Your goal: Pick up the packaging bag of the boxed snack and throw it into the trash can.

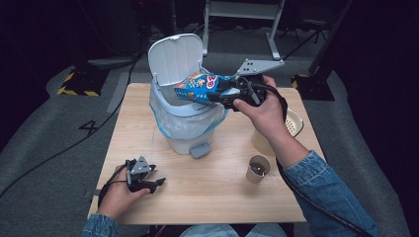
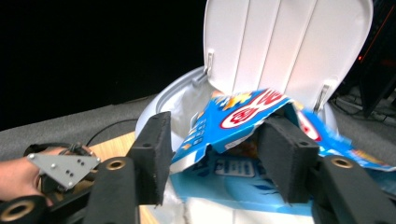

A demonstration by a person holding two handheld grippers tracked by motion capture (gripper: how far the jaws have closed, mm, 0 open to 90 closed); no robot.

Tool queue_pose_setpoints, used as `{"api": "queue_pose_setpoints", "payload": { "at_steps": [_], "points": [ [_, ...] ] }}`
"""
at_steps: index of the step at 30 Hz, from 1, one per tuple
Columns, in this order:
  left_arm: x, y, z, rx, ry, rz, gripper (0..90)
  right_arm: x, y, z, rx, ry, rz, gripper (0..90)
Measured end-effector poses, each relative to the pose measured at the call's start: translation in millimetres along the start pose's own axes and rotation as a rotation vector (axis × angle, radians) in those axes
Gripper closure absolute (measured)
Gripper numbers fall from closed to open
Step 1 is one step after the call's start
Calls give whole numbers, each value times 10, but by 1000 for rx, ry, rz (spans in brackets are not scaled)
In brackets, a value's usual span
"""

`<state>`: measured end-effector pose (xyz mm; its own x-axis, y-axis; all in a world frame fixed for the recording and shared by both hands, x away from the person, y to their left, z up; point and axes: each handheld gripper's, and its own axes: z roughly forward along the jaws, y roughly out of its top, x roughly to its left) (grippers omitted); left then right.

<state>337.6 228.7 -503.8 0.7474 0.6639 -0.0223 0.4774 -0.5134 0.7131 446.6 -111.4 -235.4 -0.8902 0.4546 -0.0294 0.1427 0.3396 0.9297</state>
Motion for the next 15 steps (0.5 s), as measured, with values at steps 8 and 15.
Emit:
{"api": "queue_pose_setpoints", "payload": {
  "at_steps": [8,15],
  "points": [
    [0,0,0,0,0,0,354,-11,19,-88,-61,-29,-30,394],
    [19,6,4,-1,-2,2,352,-111,-95,-259,-30,-40,-27,381]
  ]
}}
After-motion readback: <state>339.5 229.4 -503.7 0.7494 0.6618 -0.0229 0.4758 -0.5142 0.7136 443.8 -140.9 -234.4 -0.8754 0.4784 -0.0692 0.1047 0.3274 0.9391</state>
